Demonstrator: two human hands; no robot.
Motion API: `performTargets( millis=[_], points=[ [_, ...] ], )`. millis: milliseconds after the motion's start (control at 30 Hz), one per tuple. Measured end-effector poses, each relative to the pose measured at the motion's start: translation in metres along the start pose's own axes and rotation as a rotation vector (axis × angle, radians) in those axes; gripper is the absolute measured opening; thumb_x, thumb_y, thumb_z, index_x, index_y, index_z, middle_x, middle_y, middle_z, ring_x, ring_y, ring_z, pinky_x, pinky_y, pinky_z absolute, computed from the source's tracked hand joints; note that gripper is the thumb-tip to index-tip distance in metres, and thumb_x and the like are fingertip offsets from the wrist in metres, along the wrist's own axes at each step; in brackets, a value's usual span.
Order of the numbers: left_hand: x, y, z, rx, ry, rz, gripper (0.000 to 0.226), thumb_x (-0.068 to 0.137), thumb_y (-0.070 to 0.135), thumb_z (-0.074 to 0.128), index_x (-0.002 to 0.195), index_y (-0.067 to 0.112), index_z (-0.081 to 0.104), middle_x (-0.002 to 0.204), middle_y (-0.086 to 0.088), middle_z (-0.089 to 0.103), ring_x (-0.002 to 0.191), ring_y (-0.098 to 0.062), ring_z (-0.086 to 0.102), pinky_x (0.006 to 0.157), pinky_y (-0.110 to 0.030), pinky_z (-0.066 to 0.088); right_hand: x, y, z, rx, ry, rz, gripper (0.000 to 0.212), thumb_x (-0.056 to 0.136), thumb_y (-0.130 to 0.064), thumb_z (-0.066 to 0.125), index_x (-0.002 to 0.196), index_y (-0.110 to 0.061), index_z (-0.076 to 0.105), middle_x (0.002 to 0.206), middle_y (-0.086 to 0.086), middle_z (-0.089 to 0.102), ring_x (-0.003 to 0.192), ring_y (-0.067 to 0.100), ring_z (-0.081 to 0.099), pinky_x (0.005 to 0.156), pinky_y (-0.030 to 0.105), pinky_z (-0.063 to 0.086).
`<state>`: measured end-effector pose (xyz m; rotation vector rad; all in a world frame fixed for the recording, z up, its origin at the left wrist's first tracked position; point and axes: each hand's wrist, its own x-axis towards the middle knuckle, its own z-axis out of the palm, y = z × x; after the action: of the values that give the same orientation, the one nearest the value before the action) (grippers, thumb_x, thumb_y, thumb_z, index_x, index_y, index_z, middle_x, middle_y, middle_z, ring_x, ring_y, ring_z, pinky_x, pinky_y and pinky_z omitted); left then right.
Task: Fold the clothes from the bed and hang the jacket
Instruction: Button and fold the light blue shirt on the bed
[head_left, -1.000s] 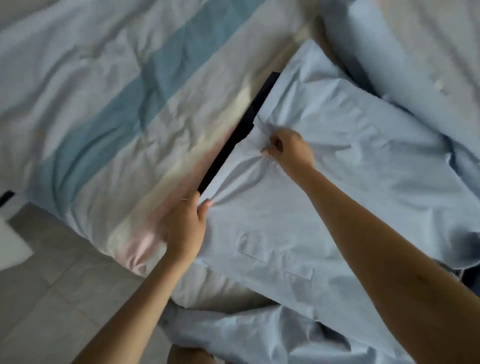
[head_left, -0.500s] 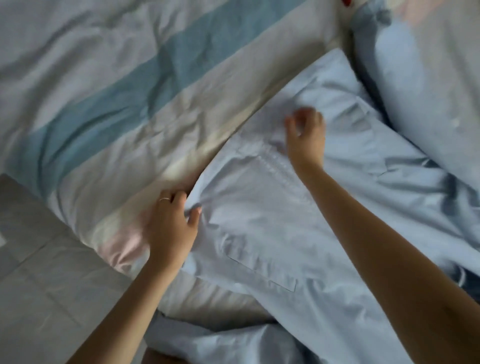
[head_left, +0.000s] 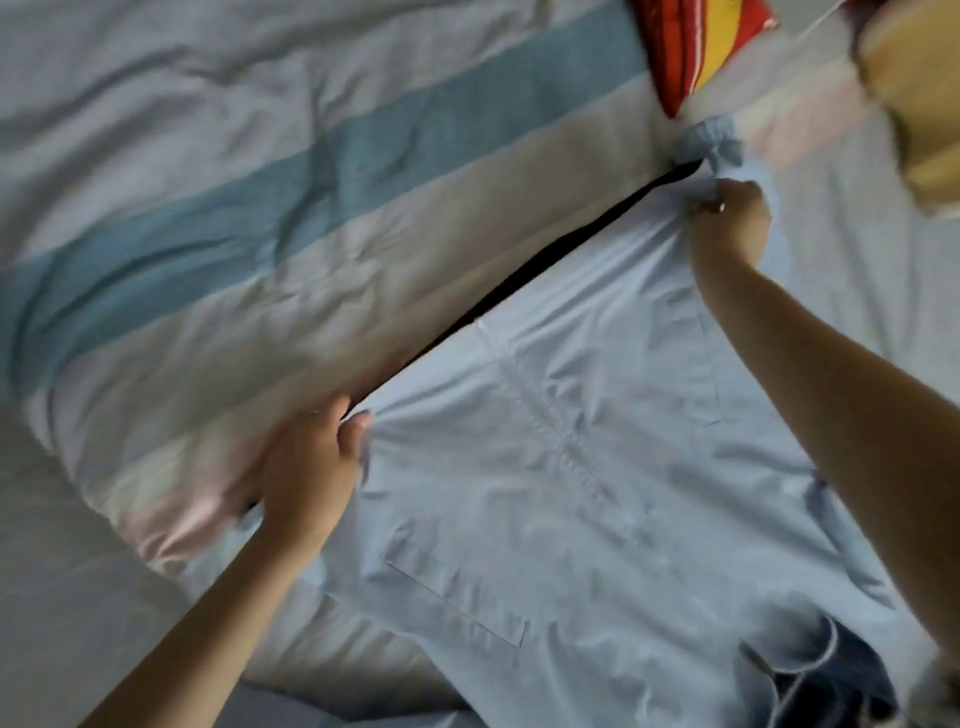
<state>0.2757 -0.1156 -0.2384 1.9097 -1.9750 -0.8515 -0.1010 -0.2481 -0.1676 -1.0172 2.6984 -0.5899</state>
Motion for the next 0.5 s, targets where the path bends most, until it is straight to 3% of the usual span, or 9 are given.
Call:
performTargets(
  millis=[100, 167, 233, 300, 367, 400, 500],
  points=[
    [0.005, 0.006, -0.006, 0.065, 0.059, 0.062, 0.022, 0.09, 0.027, 0.055, 0.081, 0.007, 0.059, 0.057, -0.017, 0.06, 0.053, -0.039, 0.059, 0.053, -0.031, 0.034, 0.021, -0.023, -0.014, 0.007, 0.041, -0.122, 0.035, 0.088, -0.009, 0.041, 0.12, -0.004, 0.055, 0.125, 0.015, 0.056, 0.116, 0.029, 0.052, 0.088, 0.026, 0.035],
    [0.016, 0.012, 0.0, 0.134, 0.029, -0.045, 0.019, 0.088, 0.026, 0.065, 0.09, 0.007, 0.065, 0.068, -0.018, 0.066, 0.067, -0.039, 0.065, 0.064, -0.037, 0.044, 0.035, -0.026, -0.005, 0.021, -0.088, -0.098, 0.048, 0.083, -0.025, 0.042, 0.128, -0.01, 0.05, 0.128, 0.015, 0.049, 0.117, 0.029, 0.049, 0.088, 0.028, 0.034],
    [0.025, 0.016, 0.005, 0.263, -0.103, -0.183, 0.023, 0.084, 0.026, 0.068, 0.099, 0.008, 0.064, 0.088, -0.018, 0.068, 0.089, -0.038, 0.064, 0.08, -0.043, 0.042, 0.032, -0.014, 0.013, 0.058, -0.217, -0.007, 0.072, 0.081, -0.041, 0.047, 0.144, -0.01, 0.031, 0.135, 0.014, 0.04, 0.122, 0.025, 0.041, 0.097, 0.025, 0.031],
    [0.03, 0.024, 0.01, 0.234, -0.14, -0.172, 0.028, 0.08, 0.015, 0.068, 0.104, 0.004, 0.061, 0.097, -0.022, 0.063, 0.098, -0.041, 0.059, 0.084, -0.046, 0.042, 0.018, 0.011, 0.028, -0.132, -0.223, -0.089, 0.071, 0.093, -0.041, 0.048, 0.149, -0.009, 0.019, 0.146, 0.018, 0.032, 0.133, 0.032, 0.034, 0.109, 0.036, 0.025],
    [0.035, 0.038, 0.012, 0.165, -0.164, -0.127, 0.035, 0.075, 0.011, 0.068, 0.107, -0.003, 0.06, 0.102, -0.027, 0.058, 0.1, -0.044, 0.055, 0.084, -0.047, 0.044, -0.005, 0.039, 0.026, -0.362, -0.12, -0.301, 0.059, 0.097, -0.037, 0.044, 0.145, -0.006, 0.027, 0.139, 0.021, 0.041, 0.127, 0.038, 0.041, 0.105, 0.044, 0.029],
    [0.038, 0.045, 0.014, 0.148, -0.193, -0.111, 0.038, 0.076, 0.019, 0.067, 0.106, -0.002, 0.059, 0.104, -0.026, 0.056, 0.1, -0.043, 0.055, 0.083, -0.045, 0.044, -0.015, 0.054, 0.019, -0.429, -0.087, -0.345, 0.055, 0.097, -0.036, 0.042, 0.142, -0.004, 0.033, 0.135, 0.023, 0.046, 0.122, 0.04, 0.045, 0.102, 0.046, 0.032],
    [0.062, 0.074, 0.021, -0.041, -0.275, -0.066, 0.058, 0.067, 0.054, 0.05, 0.095, 0.004, 0.059, 0.099, -0.018, 0.057, 0.096, -0.035, 0.056, 0.077, -0.037, 0.04, -0.027, 0.101, -0.016, -0.509, -0.094, -0.149, 0.057, 0.095, -0.045, 0.035, 0.123, 0.002, 0.048, 0.121, 0.029, 0.056, 0.11, 0.045, 0.054, 0.093, 0.05, 0.04]
  ],
)
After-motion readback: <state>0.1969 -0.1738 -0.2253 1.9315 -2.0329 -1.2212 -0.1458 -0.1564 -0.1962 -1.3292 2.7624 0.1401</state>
